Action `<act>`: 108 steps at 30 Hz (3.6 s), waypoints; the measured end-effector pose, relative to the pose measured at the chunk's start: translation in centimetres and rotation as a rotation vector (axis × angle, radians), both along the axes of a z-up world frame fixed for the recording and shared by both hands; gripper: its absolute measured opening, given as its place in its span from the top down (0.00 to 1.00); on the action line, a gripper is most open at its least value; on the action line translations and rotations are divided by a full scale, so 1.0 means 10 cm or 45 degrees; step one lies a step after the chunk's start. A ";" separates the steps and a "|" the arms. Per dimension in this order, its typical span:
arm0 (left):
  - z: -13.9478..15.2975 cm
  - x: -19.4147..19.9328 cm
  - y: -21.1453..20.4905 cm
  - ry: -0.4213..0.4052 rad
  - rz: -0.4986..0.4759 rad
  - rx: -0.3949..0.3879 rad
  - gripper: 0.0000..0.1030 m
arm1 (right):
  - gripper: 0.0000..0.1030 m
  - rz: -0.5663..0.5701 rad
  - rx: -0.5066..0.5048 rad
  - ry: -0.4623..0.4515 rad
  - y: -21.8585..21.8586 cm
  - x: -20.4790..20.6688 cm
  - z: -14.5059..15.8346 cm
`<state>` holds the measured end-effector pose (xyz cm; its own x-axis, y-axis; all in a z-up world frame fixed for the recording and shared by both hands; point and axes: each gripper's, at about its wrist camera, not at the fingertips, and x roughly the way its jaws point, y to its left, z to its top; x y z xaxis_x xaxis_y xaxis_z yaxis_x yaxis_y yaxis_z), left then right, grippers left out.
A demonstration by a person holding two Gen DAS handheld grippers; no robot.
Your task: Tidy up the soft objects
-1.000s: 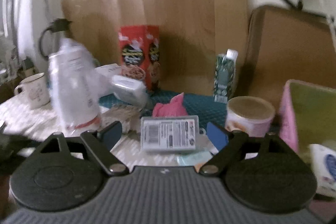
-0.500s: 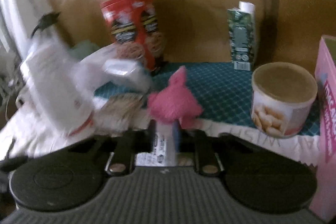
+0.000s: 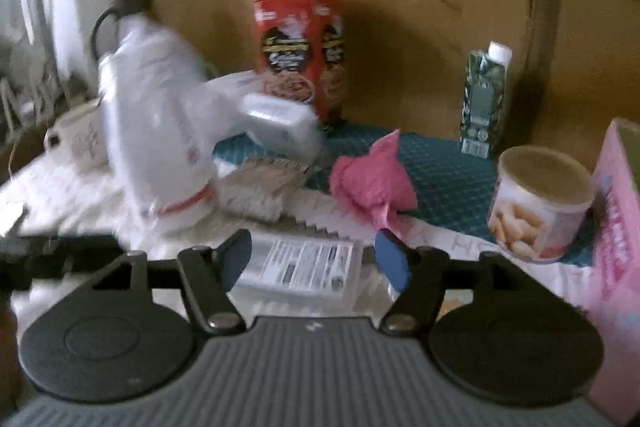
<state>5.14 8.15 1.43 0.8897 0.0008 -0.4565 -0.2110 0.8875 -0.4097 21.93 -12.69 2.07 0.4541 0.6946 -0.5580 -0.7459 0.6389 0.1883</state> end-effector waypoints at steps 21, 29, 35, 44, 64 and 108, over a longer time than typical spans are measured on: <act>-0.02 -0.05 0.11 -0.034 0.014 -0.084 0.18 | 0.50 0.143 0.015 0.166 0.02 -0.28 -0.20; -0.05 -0.05 0.17 -0.029 0.012 -0.127 0.17 | 0.47 0.230 0.014 0.063 -0.19 -0.83 -0.17; -0.05 -0.04 0.17 -0.027 0.014 -0.128 0.17 | 0.13 0.269 -0.052 -0.104 -0.21 -0.95 -0.12; -0.07 -0.03 0.18 -0.013 0.018 -0.137 0.17 | 0.41 0.403 -0.025 -0.003 0.04 -0.82 -0.18; -0.08 -0.03 0.18 0.018 0.039 -0.139 0.16 | 0.26 0.353 0.021 -0.092 -0.44 -1.30 -0.10; 0.00 0.21 -0.75 0.292 -0.375 -0.324 0.51 | 0.42 0.047 0.249 0.113 -0.93 -1.27 -0.24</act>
<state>7.20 0.69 1.42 0.7110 -0.3751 -0.5949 -0.0754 0.8003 -0.5948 9.23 -21.98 -0.29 0.3815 0.8086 -0.4479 -0.7429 0.5566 0.3719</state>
